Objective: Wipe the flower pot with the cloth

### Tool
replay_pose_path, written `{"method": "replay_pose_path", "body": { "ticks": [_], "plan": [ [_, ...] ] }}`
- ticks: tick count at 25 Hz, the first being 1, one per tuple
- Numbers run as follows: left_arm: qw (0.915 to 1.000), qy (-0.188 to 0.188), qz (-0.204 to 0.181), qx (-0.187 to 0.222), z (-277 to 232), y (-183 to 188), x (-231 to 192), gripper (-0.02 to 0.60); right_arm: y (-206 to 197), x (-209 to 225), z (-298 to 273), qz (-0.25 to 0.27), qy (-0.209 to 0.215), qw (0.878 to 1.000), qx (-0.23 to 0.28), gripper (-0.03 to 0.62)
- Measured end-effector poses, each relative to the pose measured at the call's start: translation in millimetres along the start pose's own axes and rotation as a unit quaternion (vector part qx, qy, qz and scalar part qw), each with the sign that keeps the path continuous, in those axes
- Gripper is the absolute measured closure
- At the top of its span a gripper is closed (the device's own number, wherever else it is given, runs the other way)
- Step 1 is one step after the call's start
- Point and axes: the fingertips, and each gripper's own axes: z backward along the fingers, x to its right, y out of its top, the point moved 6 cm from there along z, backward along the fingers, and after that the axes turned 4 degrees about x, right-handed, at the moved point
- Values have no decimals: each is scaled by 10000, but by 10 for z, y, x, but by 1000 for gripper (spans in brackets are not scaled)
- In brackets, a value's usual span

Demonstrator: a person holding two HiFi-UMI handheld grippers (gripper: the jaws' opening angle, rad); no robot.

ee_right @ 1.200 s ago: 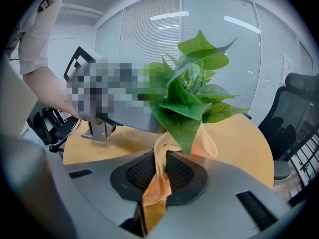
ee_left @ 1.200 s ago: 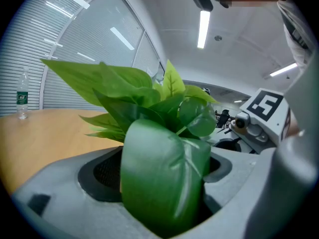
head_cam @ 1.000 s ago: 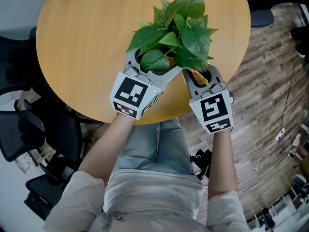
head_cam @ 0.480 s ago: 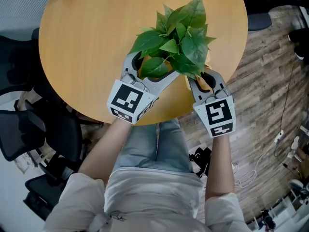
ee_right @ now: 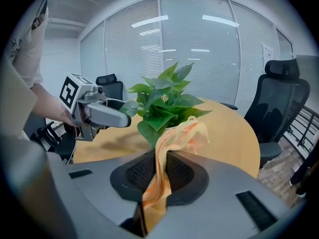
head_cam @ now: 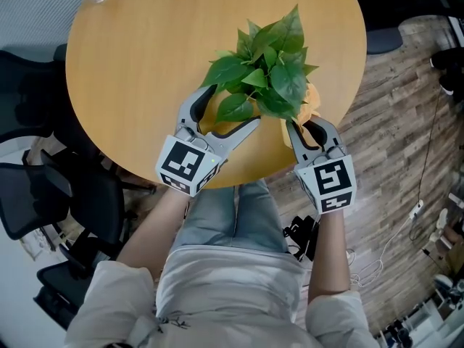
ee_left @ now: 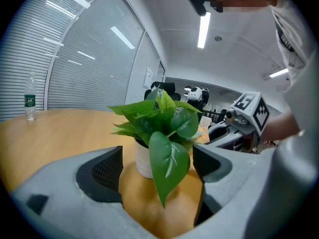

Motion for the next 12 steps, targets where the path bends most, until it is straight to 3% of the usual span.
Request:
{"method": "replay_pose_path", "body": {
  "ticks": [12],
  "plan": [
    [9999,-21,-4,-145,373,223,127,149,76,-25,427,-82,-43,10000,30,549]
  ]
}}
